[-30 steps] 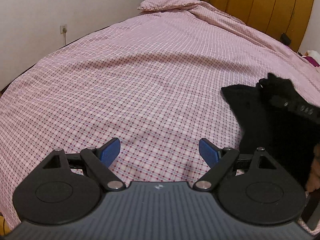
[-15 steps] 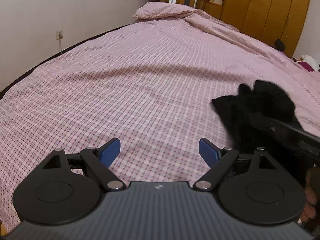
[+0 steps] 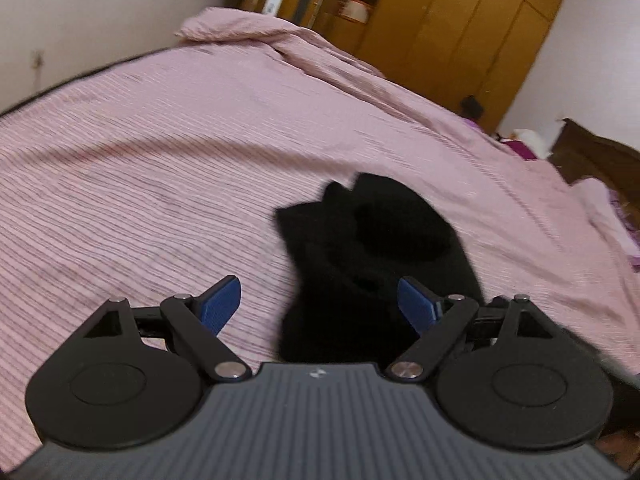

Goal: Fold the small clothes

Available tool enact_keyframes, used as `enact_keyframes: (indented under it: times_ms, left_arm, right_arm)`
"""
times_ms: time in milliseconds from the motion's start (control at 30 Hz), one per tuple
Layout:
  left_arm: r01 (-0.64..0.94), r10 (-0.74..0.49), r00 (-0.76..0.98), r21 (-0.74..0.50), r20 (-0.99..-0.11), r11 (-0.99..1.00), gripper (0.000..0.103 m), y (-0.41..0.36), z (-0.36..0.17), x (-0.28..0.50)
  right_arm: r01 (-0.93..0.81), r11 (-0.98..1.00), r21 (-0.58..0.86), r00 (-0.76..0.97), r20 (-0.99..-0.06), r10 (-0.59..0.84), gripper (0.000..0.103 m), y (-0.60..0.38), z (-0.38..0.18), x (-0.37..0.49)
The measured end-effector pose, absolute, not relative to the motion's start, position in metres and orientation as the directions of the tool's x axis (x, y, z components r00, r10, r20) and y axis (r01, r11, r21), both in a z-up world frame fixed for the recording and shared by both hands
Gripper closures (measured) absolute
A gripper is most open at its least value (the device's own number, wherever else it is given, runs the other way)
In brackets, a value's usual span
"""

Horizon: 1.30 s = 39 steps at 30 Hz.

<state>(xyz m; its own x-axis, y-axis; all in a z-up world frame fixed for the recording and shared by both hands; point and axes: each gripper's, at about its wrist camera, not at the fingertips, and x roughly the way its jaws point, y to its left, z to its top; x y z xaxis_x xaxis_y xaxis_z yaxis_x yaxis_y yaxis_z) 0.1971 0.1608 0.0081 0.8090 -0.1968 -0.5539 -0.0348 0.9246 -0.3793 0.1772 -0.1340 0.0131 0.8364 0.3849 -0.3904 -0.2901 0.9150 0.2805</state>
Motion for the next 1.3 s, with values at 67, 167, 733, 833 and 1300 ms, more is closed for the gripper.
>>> enact_keyframes:
  times_ms: [67, 167, 733, 833, 1300]
  left_arm:
    - [-0.014, -0.231, 0.803, -0.405, -0.549, 0.914, 0.014, 0.152, 0.003, 0.203]
    - [-0.004, -0.267, 0.794, -0.444, -0.547, 0.896, 0.018, 0.145, -0.009, 0.22]
    - [-0.092, -0.115, 0.737, -0.267, -0.666, 0.959, 0.085, 0.153, -0.042, 0.233]
    - [-0.074, -0.092, 0.753, -0.222, -0.652, 0.972, 0.066, 0.147, -0.028, 0.233]
    - [0.01, -0.081, 0.777, -0.116, -0.624, 0.993, 0.021, 0.114, -0.009, 0.317]
  right_arm:
    - [-0.263, 0.919, 0.294, 0.838, -0.403, 0.369, 0.046, -0.142, 0.006, 0.174]
    - [-0.244, 0.917, 0.314, 0.832, -0.418, 0.365, 0.046, -0.15, -0.002, 0.172]
    - [-0.287, 0.922, 0.259, 0.772, -0.507, 0.382, 0.047, -0.125, -0.032, 0.189]
    - [-0.287, 0.911, 0.296, 0.767, -0.499, 0.404, 0.047, -0.134, -0.027, 0.187]
    - [-0.205, 0.916, 0.346, 0.834, -0.428, 0.348, 0.046, -0.159, -0.007, 0.225]
